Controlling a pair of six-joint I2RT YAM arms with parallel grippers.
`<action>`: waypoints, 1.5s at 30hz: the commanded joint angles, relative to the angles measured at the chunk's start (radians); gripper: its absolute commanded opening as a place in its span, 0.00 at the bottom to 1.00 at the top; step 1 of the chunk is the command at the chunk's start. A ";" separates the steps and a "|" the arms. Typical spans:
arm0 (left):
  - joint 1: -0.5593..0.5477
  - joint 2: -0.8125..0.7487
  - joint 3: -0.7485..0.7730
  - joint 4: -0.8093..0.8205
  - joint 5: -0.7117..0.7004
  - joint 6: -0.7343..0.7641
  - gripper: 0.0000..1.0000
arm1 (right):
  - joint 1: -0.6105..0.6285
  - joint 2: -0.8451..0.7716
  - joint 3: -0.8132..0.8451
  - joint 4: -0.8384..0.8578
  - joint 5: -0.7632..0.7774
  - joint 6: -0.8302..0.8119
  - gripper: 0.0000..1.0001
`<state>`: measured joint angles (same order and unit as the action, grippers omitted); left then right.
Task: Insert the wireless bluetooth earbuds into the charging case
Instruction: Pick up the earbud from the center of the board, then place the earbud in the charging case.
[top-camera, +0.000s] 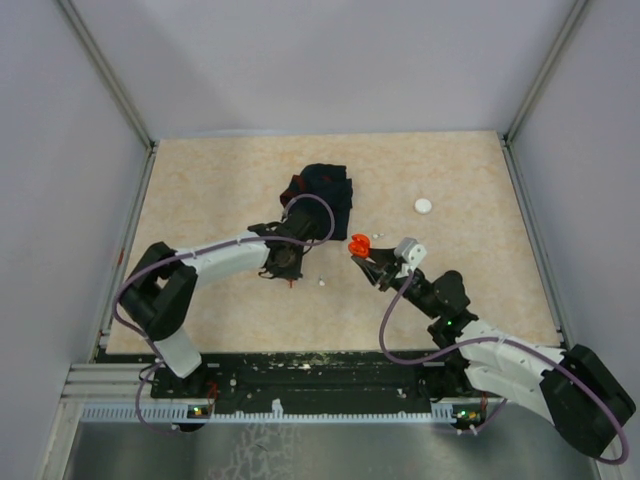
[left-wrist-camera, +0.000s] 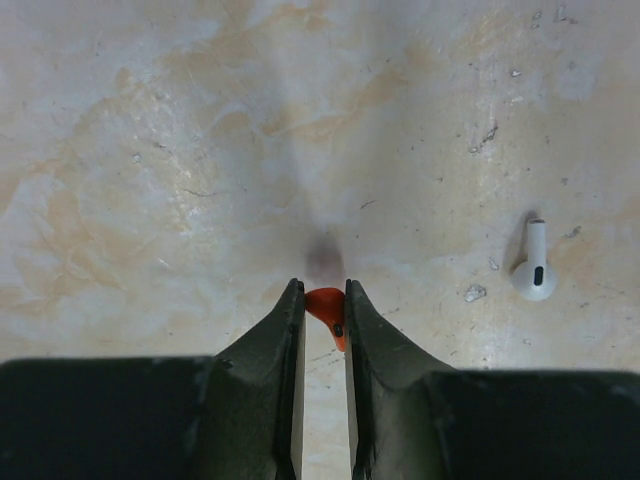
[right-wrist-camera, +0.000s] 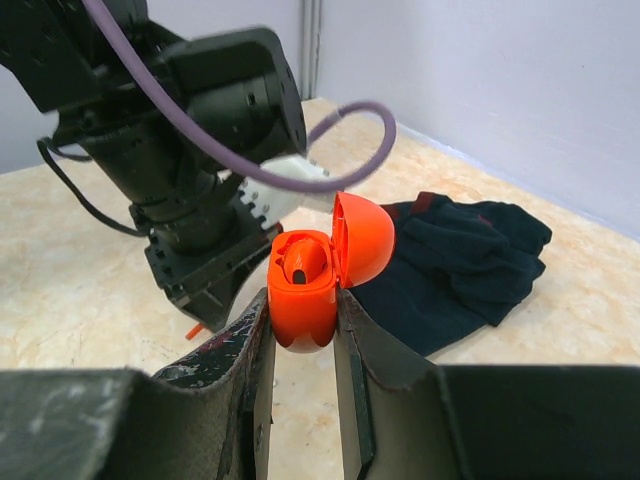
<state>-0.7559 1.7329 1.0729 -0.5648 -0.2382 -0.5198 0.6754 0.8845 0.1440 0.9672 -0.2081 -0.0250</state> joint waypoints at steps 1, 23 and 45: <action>-0.005 -0.103 0.023 -0.001 -0.058 -0.003 0.17 | -0.002 0.034 0.036 0.092 -0.024 -0.001 0.00; -0.068 -0.494 0.042 0.316 -0.116 0.180 0.18 | -0.002 0.378 0.119 0.446 -0.119 -0.011 0.00; -0.303 -0.589 -0.079 0.680 -0.217 0.326 0.18 | 0.000 0.403 0.170 0.536 -0.127 0.009 0.00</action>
<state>-1.0378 1.1568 1.0233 0.0109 -0.4065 -0.2230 0.6758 1.3117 0.2710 1.4216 -0.3347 -0.0395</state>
